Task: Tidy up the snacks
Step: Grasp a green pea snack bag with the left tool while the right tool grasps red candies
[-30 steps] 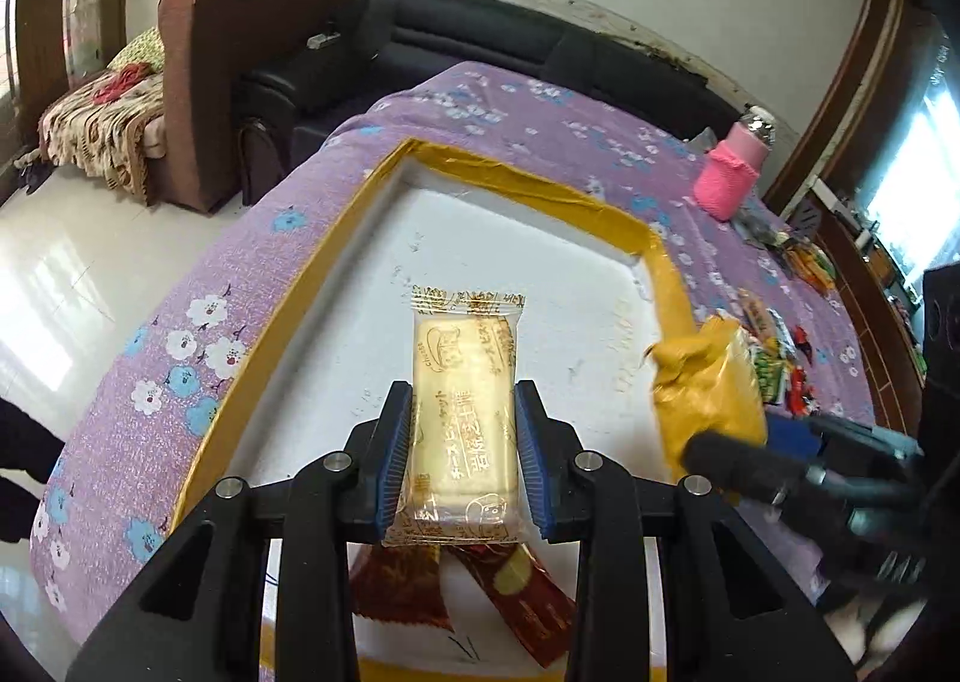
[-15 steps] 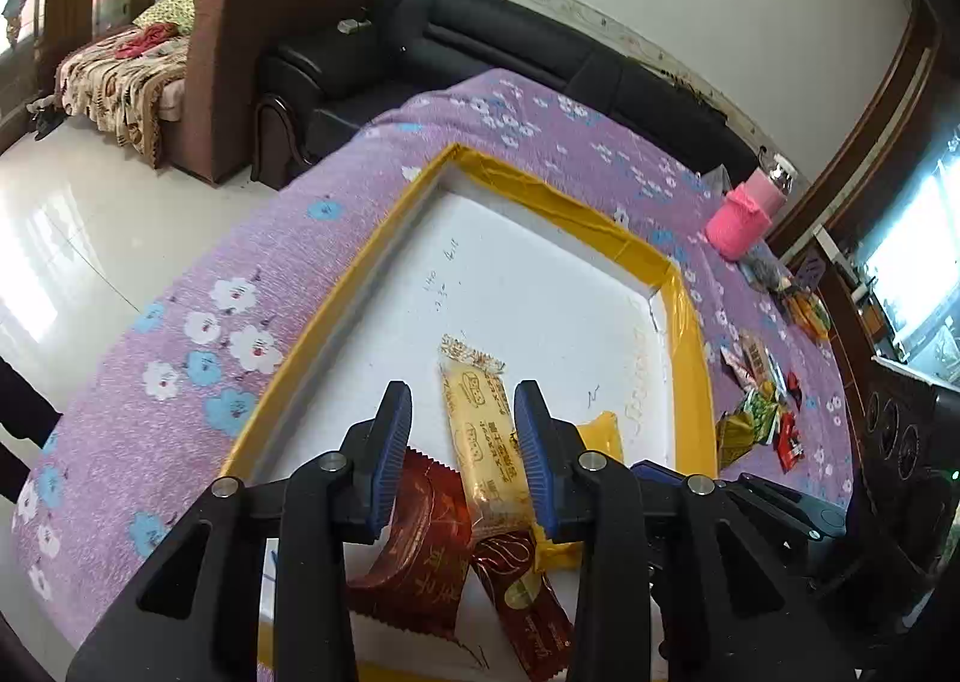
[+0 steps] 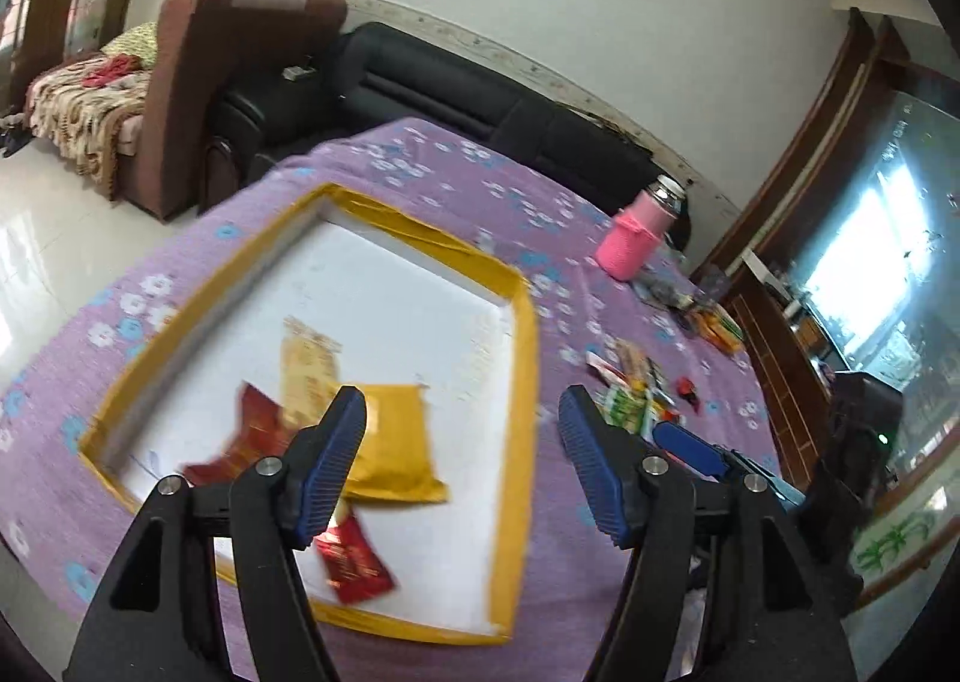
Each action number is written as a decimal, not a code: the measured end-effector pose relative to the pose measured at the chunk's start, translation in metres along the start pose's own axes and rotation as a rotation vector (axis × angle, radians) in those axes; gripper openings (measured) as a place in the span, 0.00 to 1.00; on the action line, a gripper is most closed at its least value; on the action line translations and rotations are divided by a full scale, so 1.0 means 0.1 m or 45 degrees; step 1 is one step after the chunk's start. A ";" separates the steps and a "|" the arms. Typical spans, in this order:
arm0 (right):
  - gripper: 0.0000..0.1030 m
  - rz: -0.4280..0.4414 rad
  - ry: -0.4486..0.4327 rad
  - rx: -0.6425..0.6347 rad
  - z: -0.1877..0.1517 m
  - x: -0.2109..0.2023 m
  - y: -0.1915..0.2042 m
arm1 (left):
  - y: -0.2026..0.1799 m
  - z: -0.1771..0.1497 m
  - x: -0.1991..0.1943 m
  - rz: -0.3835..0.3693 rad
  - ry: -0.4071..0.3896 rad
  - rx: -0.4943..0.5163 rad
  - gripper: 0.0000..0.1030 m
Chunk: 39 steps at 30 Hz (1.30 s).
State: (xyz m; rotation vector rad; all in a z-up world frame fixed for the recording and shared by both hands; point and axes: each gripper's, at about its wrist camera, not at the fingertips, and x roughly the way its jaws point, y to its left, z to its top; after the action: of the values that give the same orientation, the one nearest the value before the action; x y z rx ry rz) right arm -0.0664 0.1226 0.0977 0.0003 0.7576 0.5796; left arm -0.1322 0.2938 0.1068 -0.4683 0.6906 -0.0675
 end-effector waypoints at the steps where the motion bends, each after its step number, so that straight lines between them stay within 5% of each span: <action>1: 0.66 -0.002 0.010 0.041 -0.03 -0.03 -0.14 | -0.08 -0.03 0.04 -0.011 0.022 0.009 0.64; 14: 0.66 -0.257 -0.006 0.397 -0.37 -0.62 -1.74 | -0.53 -0.30 0.35 -0.031 0.163 0.097 0.64; 29: 0.65 -0.235 0.104 0.445 -0.30 0.09 -2.12 | -0.83 -0.44 0.45 -0.035 0.235 0.250 0.64; 30: 0.62 -0.233 0.110 0.433 -0.33 0.11 -2.12 | -0.87 -0.43 0.47 -0.033 0.237 0.264 0.64; 35: 0.18 -0.226 0.128 0.433 -0.39 0.09 -2.12 | -1.25 -0.39 0.78 0.008 0.254 0.461 0.64; 39: 0.15 -0.180 0.124 0.483 -0.43 0.02 -2.20 | -1.44 -0.32 1.19 0.057 0.299 0.618 0.64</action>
State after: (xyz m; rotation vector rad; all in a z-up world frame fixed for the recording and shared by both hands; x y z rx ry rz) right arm 0.0158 -0.0704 0.0197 0.2684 0.9451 0.2969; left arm -0.0469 0.1269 0.0773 0.0231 0.8833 -0.2450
